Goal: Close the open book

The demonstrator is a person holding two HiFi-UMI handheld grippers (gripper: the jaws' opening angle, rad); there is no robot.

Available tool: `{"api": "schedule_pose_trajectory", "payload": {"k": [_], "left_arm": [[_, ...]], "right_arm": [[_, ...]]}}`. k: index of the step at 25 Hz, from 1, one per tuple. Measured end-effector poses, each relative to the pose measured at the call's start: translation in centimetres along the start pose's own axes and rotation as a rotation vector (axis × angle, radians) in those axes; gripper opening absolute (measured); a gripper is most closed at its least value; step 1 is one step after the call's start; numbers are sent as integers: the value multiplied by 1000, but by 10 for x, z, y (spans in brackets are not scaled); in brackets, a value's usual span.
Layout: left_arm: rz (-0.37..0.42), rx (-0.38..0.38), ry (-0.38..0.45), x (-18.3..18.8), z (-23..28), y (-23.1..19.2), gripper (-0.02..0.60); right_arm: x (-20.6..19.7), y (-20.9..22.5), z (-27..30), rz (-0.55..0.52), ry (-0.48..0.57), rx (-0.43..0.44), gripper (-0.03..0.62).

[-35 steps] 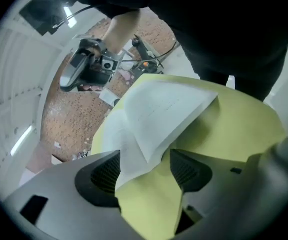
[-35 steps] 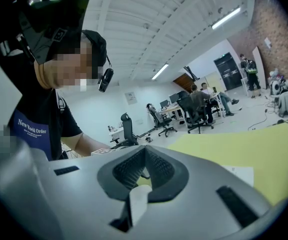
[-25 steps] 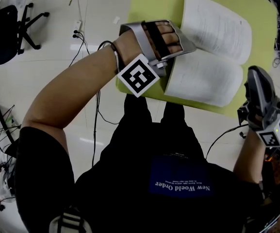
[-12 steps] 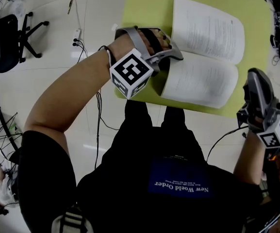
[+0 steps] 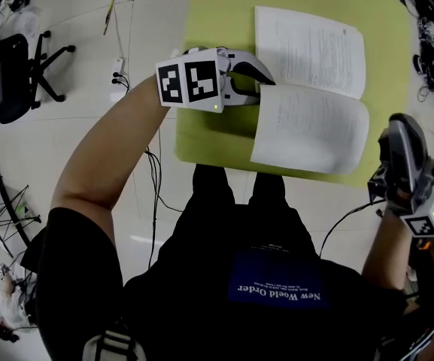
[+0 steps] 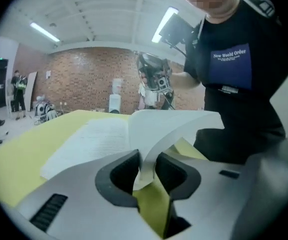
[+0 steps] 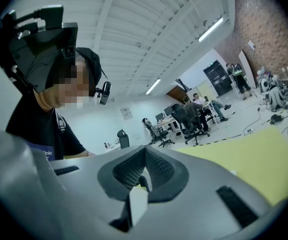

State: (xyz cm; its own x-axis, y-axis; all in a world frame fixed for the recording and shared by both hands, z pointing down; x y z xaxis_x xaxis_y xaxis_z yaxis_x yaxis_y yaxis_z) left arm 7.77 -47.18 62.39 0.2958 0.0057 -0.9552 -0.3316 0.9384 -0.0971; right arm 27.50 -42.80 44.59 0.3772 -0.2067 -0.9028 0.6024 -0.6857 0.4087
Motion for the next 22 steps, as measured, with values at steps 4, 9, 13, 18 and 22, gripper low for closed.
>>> {"api": "schedule_pose_trajectory", "payload": {"k": [4, 9, 13, 18, 22], "left_arm": [[-121, 36, 62, 0, -5, -10, 97], [-183, 70, 60, -3, -5, -19, 87], [-247, 118, 31, -3, -16, -37, 89], [-354, 147, 16, -1, -31, -53, 107], [-464, 264, -18, -7, -24, -57, 147]], "right_arm": [[10, -1, -10, 7, 32, -13, -15], [26, -4, -16, -24, 72, -4, -15], [37, -2, -4, -21, 79, -6, -15], [45, -3, 14, -30, 60, 0, -15], [38, 3, 0, -15, 67, -4, -15]]}}
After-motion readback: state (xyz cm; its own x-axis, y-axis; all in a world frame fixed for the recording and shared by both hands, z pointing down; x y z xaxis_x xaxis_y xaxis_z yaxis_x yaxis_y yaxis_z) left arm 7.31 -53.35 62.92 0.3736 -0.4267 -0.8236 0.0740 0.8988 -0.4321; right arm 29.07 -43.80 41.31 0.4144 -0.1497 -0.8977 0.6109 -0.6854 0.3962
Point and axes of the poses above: the fingertips, and each gripper's own axes: z forward along the fingers, y to its right, x out of its top, the point moved 5 cm from there along -z, backward along the fingers, and after that the axes turned 11 degrees about y, right-handed, at the moved point
